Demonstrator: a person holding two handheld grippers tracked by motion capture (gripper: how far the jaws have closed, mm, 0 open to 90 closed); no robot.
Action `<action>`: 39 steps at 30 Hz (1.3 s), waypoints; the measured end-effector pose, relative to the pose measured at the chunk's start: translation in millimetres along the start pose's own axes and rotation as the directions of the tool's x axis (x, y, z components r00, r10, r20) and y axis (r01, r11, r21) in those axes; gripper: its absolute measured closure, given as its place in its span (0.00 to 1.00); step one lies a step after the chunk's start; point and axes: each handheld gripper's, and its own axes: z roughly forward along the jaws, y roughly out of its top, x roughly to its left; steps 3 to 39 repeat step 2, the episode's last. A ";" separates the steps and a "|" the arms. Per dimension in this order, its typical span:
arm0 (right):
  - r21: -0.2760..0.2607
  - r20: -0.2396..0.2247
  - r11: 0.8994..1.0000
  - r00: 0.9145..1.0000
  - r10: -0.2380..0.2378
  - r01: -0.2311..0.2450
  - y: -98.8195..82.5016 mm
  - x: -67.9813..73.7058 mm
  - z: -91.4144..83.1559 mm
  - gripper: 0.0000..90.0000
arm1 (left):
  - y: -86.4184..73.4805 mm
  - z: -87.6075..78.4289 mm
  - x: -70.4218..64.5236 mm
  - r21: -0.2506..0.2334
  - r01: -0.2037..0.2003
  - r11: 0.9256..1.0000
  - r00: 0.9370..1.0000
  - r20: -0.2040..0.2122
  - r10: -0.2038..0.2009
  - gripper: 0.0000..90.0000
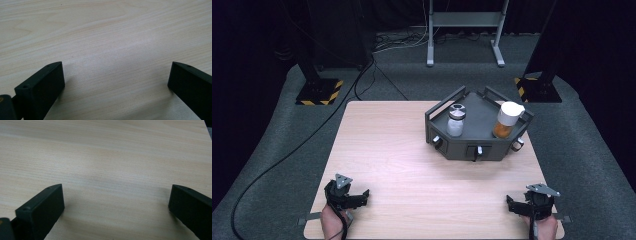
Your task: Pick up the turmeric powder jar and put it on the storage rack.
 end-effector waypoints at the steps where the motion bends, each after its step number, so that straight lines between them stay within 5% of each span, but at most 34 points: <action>1: -0.001 0.008 1.000 1.000 0.001 -0.001 -0.1 1.2 0.0 0.00 | 0.0 0.0 0.0 0.000 0.000 1.000 1.000 0.000 0.000 0.01; 39: -0.004 0.019 1.000 1.000 0.002 -0.002 -0.5 2.8 0.0 0.00 | 0.0 0.0 0.0 0.000 0.000 1.000 1.000 0.000 0.000 0.01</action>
